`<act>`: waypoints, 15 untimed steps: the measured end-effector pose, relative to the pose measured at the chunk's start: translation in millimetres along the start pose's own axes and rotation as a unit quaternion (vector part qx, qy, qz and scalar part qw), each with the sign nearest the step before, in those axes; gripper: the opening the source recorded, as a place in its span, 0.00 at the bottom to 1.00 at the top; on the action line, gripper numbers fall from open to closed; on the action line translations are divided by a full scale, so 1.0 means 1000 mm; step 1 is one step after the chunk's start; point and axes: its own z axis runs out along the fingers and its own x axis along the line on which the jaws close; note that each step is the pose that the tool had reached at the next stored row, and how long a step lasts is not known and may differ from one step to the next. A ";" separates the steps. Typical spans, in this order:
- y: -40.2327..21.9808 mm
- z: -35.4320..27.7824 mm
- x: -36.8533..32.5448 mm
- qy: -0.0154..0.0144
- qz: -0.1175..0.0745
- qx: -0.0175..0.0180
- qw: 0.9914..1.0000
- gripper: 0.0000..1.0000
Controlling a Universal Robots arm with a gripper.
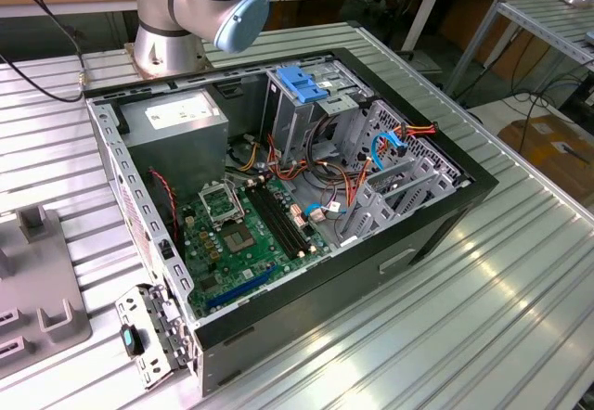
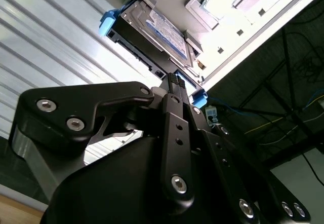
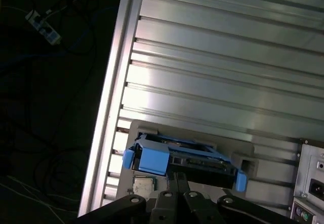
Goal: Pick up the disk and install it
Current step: 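Pick up the disk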
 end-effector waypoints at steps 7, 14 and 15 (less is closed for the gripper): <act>0.0000 0.0000 0.0000 0.000 0.000 0.000 1.000 0.11; 0.0000 0.0002 0.0000 0.001 -0.041 0.000 0.999 0.11; 0.0000 0.0002 0.0000 0.001 -0.051 0.000 0.999 0.11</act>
